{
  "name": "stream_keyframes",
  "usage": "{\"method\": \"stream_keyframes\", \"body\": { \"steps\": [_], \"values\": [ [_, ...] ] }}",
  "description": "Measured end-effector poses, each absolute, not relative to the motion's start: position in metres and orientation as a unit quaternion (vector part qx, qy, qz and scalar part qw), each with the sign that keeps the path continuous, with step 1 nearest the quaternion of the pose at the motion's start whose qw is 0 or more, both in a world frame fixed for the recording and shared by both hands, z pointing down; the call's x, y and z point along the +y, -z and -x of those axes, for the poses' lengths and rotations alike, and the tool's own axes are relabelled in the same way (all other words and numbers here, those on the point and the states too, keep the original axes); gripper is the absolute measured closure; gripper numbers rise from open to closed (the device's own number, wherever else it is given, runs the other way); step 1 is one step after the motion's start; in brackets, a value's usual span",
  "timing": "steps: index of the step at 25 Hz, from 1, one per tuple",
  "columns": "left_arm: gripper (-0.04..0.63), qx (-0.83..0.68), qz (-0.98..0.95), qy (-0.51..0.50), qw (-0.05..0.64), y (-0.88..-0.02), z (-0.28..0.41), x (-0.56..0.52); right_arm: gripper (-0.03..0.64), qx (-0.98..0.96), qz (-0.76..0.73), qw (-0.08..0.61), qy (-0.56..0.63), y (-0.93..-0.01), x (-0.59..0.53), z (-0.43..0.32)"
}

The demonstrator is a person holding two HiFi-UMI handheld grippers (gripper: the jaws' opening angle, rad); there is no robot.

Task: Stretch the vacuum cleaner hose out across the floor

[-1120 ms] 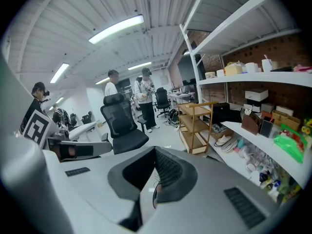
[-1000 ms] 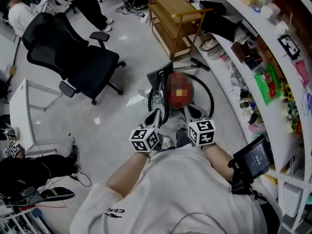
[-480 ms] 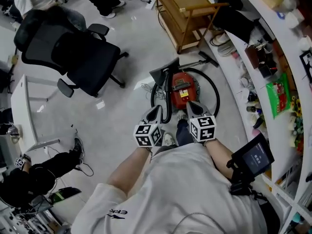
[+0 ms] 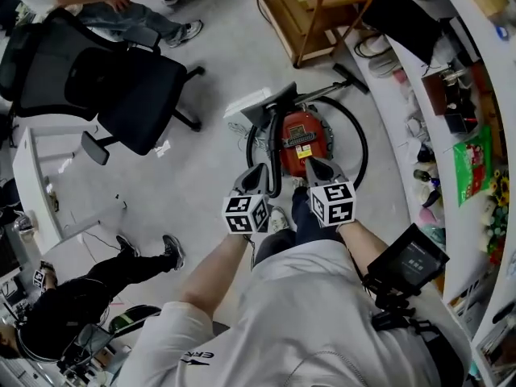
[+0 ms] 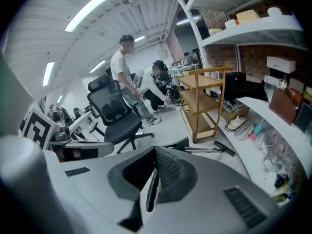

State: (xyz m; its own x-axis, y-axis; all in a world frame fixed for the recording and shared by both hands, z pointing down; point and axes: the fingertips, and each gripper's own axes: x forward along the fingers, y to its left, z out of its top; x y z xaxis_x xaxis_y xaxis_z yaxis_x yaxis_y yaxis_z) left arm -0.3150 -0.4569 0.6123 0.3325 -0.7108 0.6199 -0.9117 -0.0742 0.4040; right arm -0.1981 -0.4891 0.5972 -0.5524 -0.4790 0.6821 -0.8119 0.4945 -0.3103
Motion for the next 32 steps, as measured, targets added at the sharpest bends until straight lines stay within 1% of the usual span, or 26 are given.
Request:
{"method": "stream_keyframes", "body": {
  "steps": [5, 19, 26, 30, 32],
  "values": [
    [0.594, -0.561, -0.714, -0.161, 0.386, -0.650, 0.315, -0.474, 0.621, -0.819, -0.378, 0.275, -0.333, -0.636, -0.504, 0.205],
    [0.584, -0.522, -0.703, -0.227, 0.427, -0.761, 0.307, -0.498, 0.622, -0.803, -0.341, 0.295, -0.389, -0.741, -0.530, 0.214],
    [0.468, -0.502, -0.701, -0.259, 0.436, -0.815, 0.306, -0.517, 0.622, -0.791, -0.341, 0.301, -0.409, -0.779, -0.535, 0.209],
    [0.426, -0.503, -0.692, -0.274, 0.440, -0.839, 0.309, -0.527, 0.623, -0.786, -0.340, 0.304, -0.418, -0.791, -0.533, 0.206],
    [0.419, -0.502, -0.688, -0.281, 0.443, -0.849, 0.309, -0.533, 0.622, -0.784, -0.341, 0.304, -0.420, -0.796, -0.535, 0.204]
  ]
}}
